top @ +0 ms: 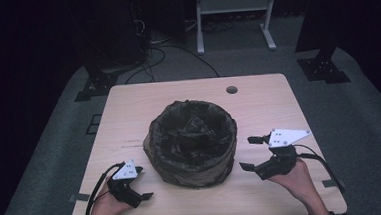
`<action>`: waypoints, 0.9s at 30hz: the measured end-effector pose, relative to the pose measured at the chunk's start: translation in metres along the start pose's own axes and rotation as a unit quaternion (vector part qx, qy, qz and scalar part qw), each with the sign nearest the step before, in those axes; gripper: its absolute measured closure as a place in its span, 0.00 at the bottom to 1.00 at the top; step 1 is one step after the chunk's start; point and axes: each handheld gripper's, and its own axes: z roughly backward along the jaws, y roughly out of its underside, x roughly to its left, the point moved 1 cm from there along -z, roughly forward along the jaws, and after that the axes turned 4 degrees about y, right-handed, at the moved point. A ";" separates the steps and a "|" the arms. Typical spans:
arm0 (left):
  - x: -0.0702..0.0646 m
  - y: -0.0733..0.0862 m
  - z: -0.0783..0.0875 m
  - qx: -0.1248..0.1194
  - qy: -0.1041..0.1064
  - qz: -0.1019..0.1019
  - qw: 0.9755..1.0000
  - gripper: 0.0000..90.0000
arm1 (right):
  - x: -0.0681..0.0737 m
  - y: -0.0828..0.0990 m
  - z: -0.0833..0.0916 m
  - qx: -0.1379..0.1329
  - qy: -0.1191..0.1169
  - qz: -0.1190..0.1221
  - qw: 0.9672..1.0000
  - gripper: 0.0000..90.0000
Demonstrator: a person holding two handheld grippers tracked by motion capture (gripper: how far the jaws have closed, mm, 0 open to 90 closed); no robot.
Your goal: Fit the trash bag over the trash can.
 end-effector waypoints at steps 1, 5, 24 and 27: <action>0.000 0.000 0.000 0.000 0.000 0.000 1.000 0.00 | 0.000 0.002 -0.001 0.006 0.001 0.000 1.000 0.10; 0.000 0.000 0.000 0.000 0.000 0.000 1.000 0.00 | 0.002 0.009 -0.005 0.007 -0.002 -0.002 1.000 0.10; 0.000 0.000 0.000 0.000 0.001 -0.001 1.000 0.00 | -0.006 0.053 -0.013 0.030 0.006 -0.031 0.999 0.10; 0.000 0.000 0.000 0.000 0.001 -0.001 1.000 0.00 | -0.005 0.058 -0.017 0.041 0.007 -0.031 0.999 0.10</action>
